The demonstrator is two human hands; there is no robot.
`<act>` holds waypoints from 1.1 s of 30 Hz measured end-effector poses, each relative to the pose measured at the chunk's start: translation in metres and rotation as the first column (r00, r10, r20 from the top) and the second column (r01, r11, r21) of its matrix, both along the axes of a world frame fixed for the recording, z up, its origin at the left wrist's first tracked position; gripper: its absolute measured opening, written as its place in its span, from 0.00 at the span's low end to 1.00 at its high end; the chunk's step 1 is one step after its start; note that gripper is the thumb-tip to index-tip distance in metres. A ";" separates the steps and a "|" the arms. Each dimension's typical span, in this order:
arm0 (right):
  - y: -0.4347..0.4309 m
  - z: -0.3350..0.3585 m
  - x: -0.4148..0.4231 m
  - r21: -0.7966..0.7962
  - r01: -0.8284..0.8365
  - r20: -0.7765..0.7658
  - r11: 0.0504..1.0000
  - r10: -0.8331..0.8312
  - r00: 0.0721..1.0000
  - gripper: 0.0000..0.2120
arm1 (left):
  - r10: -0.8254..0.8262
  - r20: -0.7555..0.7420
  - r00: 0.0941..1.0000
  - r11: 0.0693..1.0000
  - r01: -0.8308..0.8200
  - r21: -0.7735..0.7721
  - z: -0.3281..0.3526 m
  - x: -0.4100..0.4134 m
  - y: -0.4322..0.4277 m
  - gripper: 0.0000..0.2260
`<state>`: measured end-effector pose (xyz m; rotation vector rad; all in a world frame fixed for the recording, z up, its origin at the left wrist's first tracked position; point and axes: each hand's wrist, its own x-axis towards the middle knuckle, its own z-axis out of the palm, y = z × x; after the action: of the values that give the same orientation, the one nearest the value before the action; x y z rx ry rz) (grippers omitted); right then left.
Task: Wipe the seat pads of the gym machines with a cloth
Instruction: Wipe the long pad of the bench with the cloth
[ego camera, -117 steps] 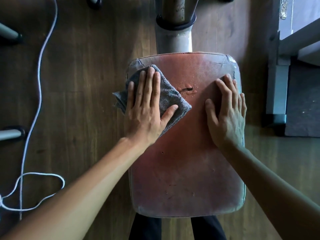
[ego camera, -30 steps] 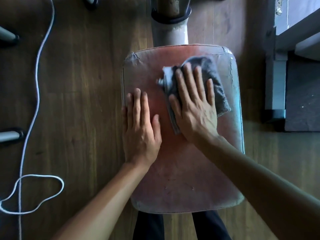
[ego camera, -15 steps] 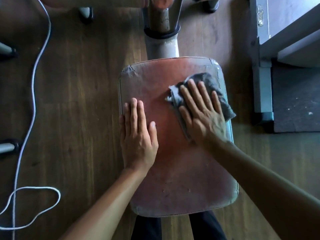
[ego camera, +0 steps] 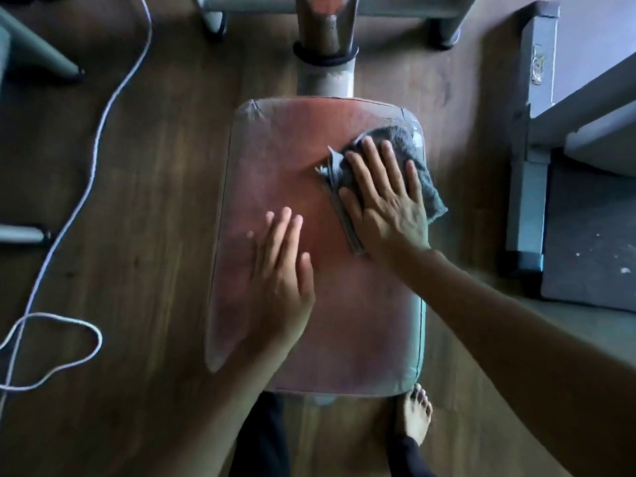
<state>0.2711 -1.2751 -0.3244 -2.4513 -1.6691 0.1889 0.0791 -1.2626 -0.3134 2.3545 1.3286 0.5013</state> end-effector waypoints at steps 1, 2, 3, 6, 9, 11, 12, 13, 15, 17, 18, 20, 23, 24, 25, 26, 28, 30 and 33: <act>0.003 0.000 0.002 -0.002 0.009 -0.028 1.000 -0.009 1.000 0.26 | 0.021 -0.023 1.000 1.000 -0.021 -0.013 -0.002 0.005 -0.012 0.21; 0.004 0.000 0.003 -0.008 0.008 -0.052 1.000 -0.009 0.999 0.26 | 0.045 -0.060 0.997 0.999 -0.046 -0.024 -0.003 0.010 -0.021 0.22; 0.004 0.000 0.003 -0.015 0.001 -0.071 1.000 -0.002 0.997 0.27 | 0.073 -0.105 0.992 0.997 -0.077 -0.026 -0.004 0.016 -0.028 0.23; 0.006 0.002 0.007 -0.024 -0.010 -0.103 1.000 0.007 0.995 0.29 | 0.127 -0.200 0.971 0.991 -0.130 -0.003 -0.006 0.028 -0.041 0.23; 0.012 0.000 0.008 0.000 0.000 -0.109 1.000 0.000 0.994 0.30 | 0.154 -0.249 0.956 0.988 -0.145 0.055 -0.009 0.033 -0.043 0.24; 0.019 -0.003 0.009 0.020 0.010 -0.097 1.000 -0.008 0.995 0.31 | 0.177 -0.268 0.947 0.983 -0.157 0.094 -0.012 0.035 -0.044 0.24; 0.024 -0.004 0.009 0.033 0.014 -0.087 0.999 -0.012 0.996 0.31 | 0.186 -0.267 0.945 0.981 -0.161 0.113 -0.013 0.036 -0.044 0.24; 0.028 -0.005 0.009 0.047 0.017 -0.083 0.999 -0.013 0.996 0.31 | 0.191 -0.266 0.945 0.979 -0.162 0.125 -0.015 0.037 -0.044 0.24; 0.033 -0.006 0.010 0.075 0.024 -0.082 0.997 -0.018 0.996 0.32 | 0.183 -0.267 0.946 0.978 -0.147 0.151 -0.018 0.036 -0.045 0.25; 0.038 -0.008 0.010 0.104 0.033 -0.082 0.994 -0.025 0.996 0.34 | 0.180 -0.253 0.951 0.972 -0.132 0.193 -0.022 0.036 -0.043 0.25; 0.040 -0.008 0.009 0.106 0.037 -0.088 0.994 -0.028 0.996 0.36 | 0.179 -0.237 0.955 0.970 -0.132 0.203 -0.024 0.036 -0.044 0.25; 0.041 -0.007 0.009 0.098 0.041 -0.115 0.994 -0.030 0.993 0.36 | 0.167 -0.212 0.963 0.971 -0.123 0.207 -0.024 0.034 -0.044 0.26; 0.027 -0.009 0.003 0.108 0.006 -0.116 0.994 0.007 0.993 0.33 | 0.145 -0.189 0.971 0.972 -0.104 0.212 -0.023 0.033 -0.042 0.28; 0.017 -0.009 0.000 0.109 -0.013 -0.111 0.994 0.025 0.994 0.33 | 0.143 -0.188 0.972 0.974 -0.104 0.202 -0.024 0.032 -0.041 0.27; 0.003 -0.009 -0.004 0.102 -0.030 -0.108 0.994 0.041 0.993 0.32 | 0.141 -0.177 0.974 0.974 -0.105 0.201 -0.026 0.032 -0.040 0.26; -0.010 -0.011 -0.008 0.110 -0.038 -0.104 0.993 0.050 0.993 0.31 | 0.144 -0.174 0.974 0.973 -0.107 0.205 -0.026 0.032 -0.038 0.24; -0.040 -0.013 -0.015 0.131 -0.042 -0.111 0.991 0.056 0.992 0.30 | 0.155 -0.139 0.978 0.970 -0.124 0.209 -0.023 0.034 -0.034 0.22; -0.069 -0.010 -0.024 0.135 -0.031 -0.150 0.990 0.051 0.987 0.29 | 0.176 -0.041 0.983 0.973 -0.168 0.160 -0.019 0.032 -0.031 0.19; -0.124 -0.009 -0.047 0.185 0.026 -0.306 0.982 0.032 0.952 0.27 | 0.172 0.096 0.980 0.983 -0.178 0.053 -0.014 0.025 -0.047 0.16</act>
<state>0.2238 -1.3991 -0.3335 -2.1528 -1.4838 0.3759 0.1037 -1.3091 -0.3277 2.2439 1.5056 0.7026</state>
